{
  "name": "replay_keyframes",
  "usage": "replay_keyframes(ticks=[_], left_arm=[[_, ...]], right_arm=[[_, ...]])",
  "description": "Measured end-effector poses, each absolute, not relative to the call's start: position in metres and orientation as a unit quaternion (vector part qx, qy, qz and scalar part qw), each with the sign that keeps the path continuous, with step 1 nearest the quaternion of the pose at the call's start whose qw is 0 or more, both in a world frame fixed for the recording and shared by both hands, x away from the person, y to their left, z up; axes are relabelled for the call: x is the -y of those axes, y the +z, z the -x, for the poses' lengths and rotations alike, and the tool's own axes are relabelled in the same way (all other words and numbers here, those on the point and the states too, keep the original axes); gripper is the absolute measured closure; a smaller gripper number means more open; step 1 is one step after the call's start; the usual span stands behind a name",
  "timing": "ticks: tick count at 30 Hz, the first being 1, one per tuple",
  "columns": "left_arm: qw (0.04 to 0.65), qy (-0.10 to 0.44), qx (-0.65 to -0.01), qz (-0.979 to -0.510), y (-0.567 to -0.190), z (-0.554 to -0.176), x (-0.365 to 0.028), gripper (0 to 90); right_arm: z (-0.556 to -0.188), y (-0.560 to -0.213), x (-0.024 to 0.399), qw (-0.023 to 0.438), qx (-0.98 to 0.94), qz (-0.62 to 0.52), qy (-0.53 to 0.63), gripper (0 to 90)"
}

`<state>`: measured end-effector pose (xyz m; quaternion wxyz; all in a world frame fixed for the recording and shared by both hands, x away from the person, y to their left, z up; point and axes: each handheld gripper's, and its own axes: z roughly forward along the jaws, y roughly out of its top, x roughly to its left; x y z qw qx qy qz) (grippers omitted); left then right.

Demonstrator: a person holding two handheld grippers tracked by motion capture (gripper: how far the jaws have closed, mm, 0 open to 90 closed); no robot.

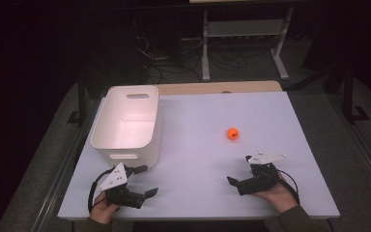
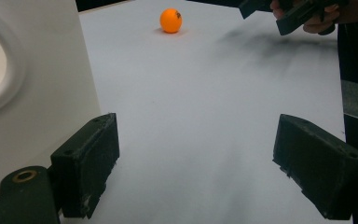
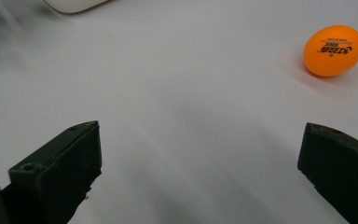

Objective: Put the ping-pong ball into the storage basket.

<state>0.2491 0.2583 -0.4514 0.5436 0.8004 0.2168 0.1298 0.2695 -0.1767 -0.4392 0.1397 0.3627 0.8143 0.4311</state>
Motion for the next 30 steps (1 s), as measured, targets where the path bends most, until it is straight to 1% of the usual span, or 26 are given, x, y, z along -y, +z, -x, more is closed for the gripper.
replay_keyframes(ticks=[13,30], left_arm=[[0.544,0.131,-0.216,-0.800,-0.451,-0.249,-0.258,14.1],[0.545,0.132,-0.217,-0.799,-0.451,-0.249,-0.258,14.1]], right_arm=[[-0.275,-0.438,0.175,0.146,-0.812,-0.362,0.433,0.0],[-0.282,-0.439,0.171,0.138,-0.814,-0.359,0.435,0.0]])
